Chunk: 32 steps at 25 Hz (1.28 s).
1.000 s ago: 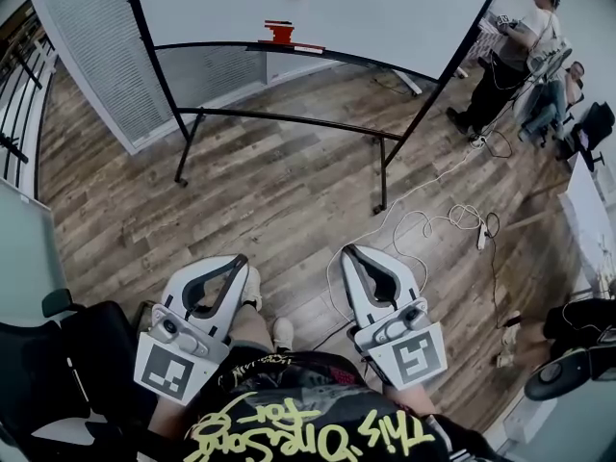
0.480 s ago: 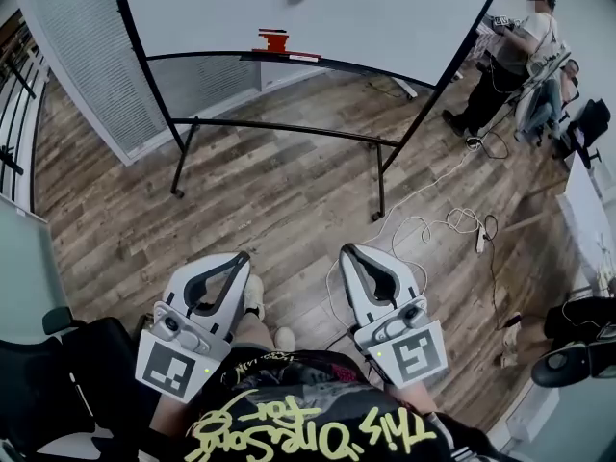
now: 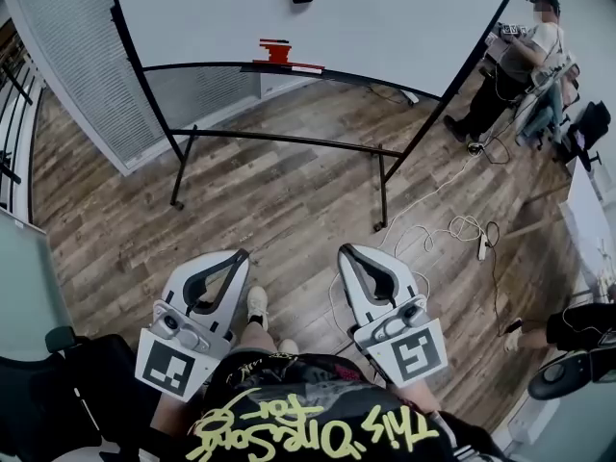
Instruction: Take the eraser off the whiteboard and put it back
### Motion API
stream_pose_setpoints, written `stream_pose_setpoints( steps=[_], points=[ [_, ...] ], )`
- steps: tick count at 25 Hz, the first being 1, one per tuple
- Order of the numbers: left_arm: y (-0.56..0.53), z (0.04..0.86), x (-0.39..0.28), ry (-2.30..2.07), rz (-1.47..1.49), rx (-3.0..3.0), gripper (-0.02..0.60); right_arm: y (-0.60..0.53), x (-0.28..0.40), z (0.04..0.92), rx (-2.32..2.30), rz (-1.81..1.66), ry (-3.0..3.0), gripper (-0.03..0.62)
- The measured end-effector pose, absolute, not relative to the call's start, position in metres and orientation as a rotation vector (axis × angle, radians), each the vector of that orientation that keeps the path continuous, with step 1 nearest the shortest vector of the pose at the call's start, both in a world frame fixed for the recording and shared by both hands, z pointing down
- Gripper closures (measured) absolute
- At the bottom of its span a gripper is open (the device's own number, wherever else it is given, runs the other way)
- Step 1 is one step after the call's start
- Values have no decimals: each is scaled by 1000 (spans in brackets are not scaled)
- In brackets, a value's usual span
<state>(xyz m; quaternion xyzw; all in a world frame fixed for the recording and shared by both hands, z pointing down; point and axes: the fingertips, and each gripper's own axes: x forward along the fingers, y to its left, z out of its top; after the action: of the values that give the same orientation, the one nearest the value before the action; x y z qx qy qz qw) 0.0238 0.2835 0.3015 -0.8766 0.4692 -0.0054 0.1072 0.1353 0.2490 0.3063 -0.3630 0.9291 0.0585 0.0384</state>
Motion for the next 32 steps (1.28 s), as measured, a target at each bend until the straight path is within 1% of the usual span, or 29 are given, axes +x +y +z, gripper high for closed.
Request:
stream_pose_setpoints(
  steps=[18, 32],
  points=[
    [196, 294, -16, 1307, -20, -2636, 574, 168, 102, 297, -1226, 161, 2806, 583],
    [142, 291, -62, 1246, -8, -2657, 575, 119, 58, 297, -1288, 158, 2785, 583]
  ],
)
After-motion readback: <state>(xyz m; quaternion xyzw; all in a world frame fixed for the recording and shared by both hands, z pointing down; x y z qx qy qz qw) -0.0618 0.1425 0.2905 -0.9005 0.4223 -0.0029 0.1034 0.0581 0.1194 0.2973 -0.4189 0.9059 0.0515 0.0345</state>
